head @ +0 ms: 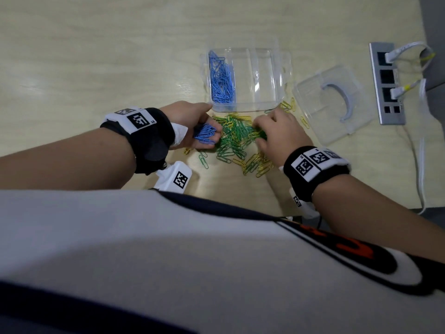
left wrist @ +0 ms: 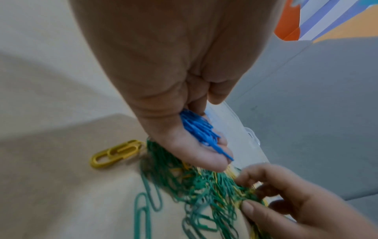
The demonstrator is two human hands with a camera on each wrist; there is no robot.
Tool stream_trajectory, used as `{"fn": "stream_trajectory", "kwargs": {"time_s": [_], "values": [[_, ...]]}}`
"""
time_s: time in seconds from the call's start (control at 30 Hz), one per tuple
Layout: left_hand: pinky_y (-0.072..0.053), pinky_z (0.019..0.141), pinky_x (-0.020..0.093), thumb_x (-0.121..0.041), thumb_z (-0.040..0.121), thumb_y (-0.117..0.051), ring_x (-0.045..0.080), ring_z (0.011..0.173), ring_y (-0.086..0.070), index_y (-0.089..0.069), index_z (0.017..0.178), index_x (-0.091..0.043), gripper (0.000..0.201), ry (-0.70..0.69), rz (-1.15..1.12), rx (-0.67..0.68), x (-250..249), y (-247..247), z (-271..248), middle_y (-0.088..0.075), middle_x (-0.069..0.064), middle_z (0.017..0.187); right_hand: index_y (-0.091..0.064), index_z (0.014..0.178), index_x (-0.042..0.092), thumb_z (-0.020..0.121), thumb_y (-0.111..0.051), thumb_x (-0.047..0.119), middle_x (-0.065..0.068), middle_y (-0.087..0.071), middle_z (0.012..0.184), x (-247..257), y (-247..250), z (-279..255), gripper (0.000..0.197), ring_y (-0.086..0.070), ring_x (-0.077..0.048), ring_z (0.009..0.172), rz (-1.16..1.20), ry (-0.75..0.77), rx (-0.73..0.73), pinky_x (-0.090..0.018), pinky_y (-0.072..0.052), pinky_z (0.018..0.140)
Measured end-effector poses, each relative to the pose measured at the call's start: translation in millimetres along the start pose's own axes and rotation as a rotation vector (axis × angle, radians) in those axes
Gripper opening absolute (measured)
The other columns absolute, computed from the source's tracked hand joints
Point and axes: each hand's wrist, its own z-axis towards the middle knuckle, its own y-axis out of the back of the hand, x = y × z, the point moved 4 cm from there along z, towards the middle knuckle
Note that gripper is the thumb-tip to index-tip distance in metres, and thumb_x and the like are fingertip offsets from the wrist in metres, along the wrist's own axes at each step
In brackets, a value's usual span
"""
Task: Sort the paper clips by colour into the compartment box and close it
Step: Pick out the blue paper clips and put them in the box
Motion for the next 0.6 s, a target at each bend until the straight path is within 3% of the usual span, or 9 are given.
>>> {"fn": "stream_trajectory", "kwargs": {"time_s": [0.1, 0.2, 0.27, 0.37, 0.47, 0.6], "values": [[-0.056, 0.055, 0.023, -0.043, 0.101, -0.029, 0.016, 0.050, -0.059, -0.060, 0.078, -0.004, 0.054, -0.008, -0.014, -0.036, -5, 12, 1, -0.061, 0.008, 0.053, -0.064, 0.106, 0.015, 0.091, -0.056, 0.021, -0.009, -0.055, 0.106, -3, 7, 3, 0.019, -0.051, -0.029, 0.102, 0.005, -0.027, -0.079, -0.036, -0.044, 0.079], [-0.056, 0.055, 0.021, -0.043, 0.101, -0.028, 0.014, 0.051, -0.060, -0.060, 0.078, -0.006, 0.055, -0.016, -0.014, -0.072, -9, 23, 0, -0.063, 0.007, 0.055, -0.065, 0.105, 0.017, 0.091, -0.051, 0.022, -0.006, -0.057, 0.108, 1, 15, 5, 0.020, -0.051, -0.028, 0.104, 0.002, -0.040, -0.139, -0.038, -0.042, 0.084], [-0.055, 0.056, 0.021, -0.043, 0.101, -0.027, 0.014, 0.051, -0.060, -0.060, 0.078, -0.006, 0.055, -0.026, -0.024, -0.087, -10, 28, -1, -0.063, 0.007, 0.056, -0.061, 0.113, 0.019, 0.091, -0.055, 0.033, -0.005, -0.056, 0.114, 14, 16, 7, 0.028, -0.050, -0.026, 0.109, 0.020, 0.012, -0.106, -0.038, -0.041, 0.089], [-0.055, 0.058, 0.023, -0.043, 0.102, -0.027, 0.016, 0.052, -0.059, -0.060, 0.077, -0.005, 0.055, -0.034, -0.039, -0.100, -10, 35, -2, -0.062, 0.008, 0.055, -0.051, 0.130, 0.022, 0.083, -0.063, 0.052, -0.004, -0.051, 0.122, 32, 4, 8, 0.057, -0.047, -0.025, 0.116, -0.014, 0.048, 0.034, -0.039, -0.042, 0.094], [-0.055, 0.059, 0.024, -0.043, 0.102, -0.027, 0.017, 0.055, -0.059, -0.060, 0.077, -0.006, 0.055, -0.035, -0.040, -0.111, -7, 37, -3, -0.062, 0.007, 0.055, -0.052, 0.127, 0.019, 0.086, -0.064, 0.038, -0.005, -0.051, 0.121, 29, -4, 10, 0.047, -0.046, -0.024, 0.116, 0.050, 0.009, 0.040, -0.035, -0.041, 0.094], [-0.055, 0.061, 0.024, -0.042, 0.102, -0.027, 0.018, 0.059, -0.058, -0.059, 0.077, -0.005, 0.055, -0.026, -0.041, -0.094, -5, 33, -3, -0.061, 0.009, 0.061, -0.062, 0.109, 0.015, 0.092, -0.055, 0.017, -0.006, -0.059, 0.107, 18, 6, 13, 0.019, -0.056, -0.024, 0.098, 0.126, -0.001, -0.039, -0.030, -0.043, 0.080]]}}
